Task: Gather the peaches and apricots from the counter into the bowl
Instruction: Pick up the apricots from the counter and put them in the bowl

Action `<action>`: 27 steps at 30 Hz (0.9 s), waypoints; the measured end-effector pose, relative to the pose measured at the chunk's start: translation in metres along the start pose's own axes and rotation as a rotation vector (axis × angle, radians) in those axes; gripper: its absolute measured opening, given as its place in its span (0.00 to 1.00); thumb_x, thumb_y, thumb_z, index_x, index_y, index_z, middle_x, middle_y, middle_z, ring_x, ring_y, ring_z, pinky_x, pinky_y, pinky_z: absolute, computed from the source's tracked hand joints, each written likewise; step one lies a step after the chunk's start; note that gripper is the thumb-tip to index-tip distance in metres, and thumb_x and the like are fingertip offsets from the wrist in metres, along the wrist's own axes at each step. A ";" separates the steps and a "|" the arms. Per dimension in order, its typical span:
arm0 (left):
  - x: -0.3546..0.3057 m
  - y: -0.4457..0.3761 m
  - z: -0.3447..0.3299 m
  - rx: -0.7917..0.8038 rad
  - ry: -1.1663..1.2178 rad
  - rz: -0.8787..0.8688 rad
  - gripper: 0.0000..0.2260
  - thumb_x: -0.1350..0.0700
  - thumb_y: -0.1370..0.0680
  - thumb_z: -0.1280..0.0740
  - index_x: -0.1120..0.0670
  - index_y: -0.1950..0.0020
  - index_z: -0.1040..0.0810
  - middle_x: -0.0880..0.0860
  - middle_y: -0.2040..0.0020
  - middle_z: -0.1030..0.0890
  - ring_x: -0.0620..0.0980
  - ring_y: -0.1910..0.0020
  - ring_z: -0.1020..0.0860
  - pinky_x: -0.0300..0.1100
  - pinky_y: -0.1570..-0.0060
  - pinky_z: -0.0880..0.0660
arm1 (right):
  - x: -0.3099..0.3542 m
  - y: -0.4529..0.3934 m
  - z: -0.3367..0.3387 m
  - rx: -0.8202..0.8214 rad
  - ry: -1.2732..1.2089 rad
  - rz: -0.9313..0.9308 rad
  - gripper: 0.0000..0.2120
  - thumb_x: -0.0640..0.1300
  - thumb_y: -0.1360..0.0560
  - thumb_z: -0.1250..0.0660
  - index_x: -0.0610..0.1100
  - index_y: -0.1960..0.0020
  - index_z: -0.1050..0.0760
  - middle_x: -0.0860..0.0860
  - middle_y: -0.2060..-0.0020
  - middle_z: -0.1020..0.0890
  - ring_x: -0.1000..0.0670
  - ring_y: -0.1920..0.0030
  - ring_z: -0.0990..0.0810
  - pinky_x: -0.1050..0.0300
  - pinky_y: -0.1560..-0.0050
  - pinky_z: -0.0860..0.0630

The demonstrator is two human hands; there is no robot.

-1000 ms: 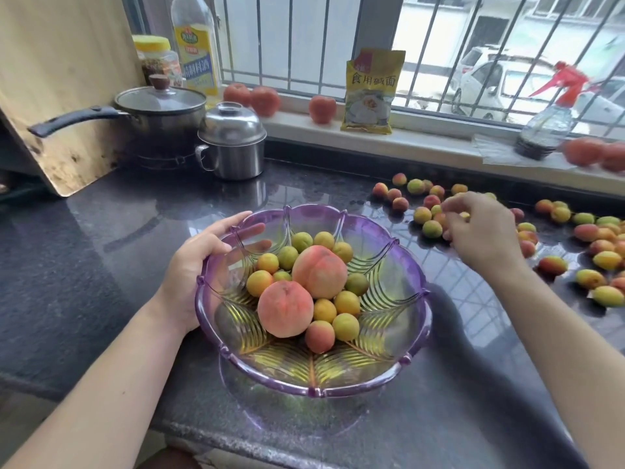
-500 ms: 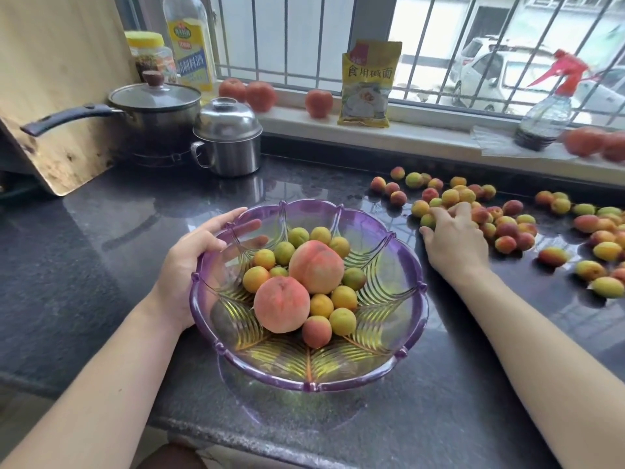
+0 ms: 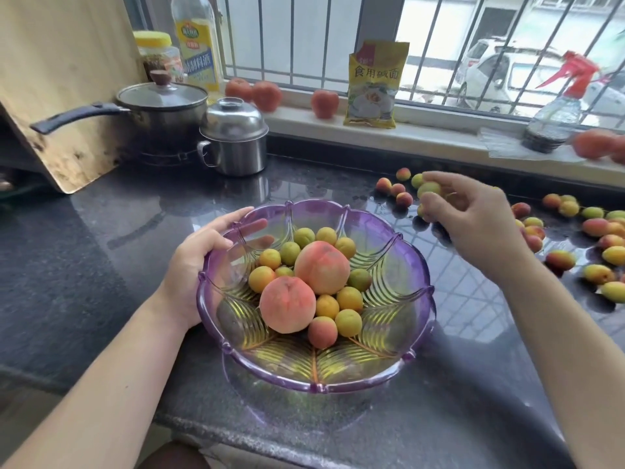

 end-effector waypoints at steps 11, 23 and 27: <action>-0.001 0.000 -0.001 0.007 -0.007 -0.005 0.27 0.59 0.25 0.42 0.59 0.26 0.24 0.61 0.30 0.18 0.64 0.33 0.18 0.59 0.35 0.20 | 0.061 0.014 -0.039 0.539 0.751 0.239 0.12 0.52 0.22 0.29 0.53 0.40 0.24 0.52 0.50 0.17 0.49 0.51 0.20 0.50 0.49 0.20; -0.001 0.001 -0.003 -0.012 -0.019 0.001 0.24 0.61 0.20 0.43 0.59 0.26 0.24 0.61 0.31 0.18 0.65 0.33 0.18 0.57 0.38 0.17 | 0.063 0.006 -0.066 0.662 1.056 0.227 0.11 0.37 0.24 0.33 0.43 0.42 0.19 0.47 0.52 0.17 0.46 0.53 0.18 0.59 0.61 0.23; -0.001 0.001 -0.002 -0.016 -0.012 0.002 0.26 0.60 0.23 0.42 0.59 0.25 0.24 0.61 0.30 0.18 0.65 0.33 0.18 0.61 0.34 0.21 | 0.060 0.006 -0.068 0.618 1.061 0.244 0.06 0.39 0.23 0.33 0.44 0.48 0.19 0.48 0.57 0.18 0.47 0.57 0.19 0.60 0.68 0.29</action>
Point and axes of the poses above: each hand's wrist, its own y-axis away from the middle knuckle, its own z-axis out of the back of the hand, x = y × z, the point moved 2 cm from there along -y, towards the middle knuckle
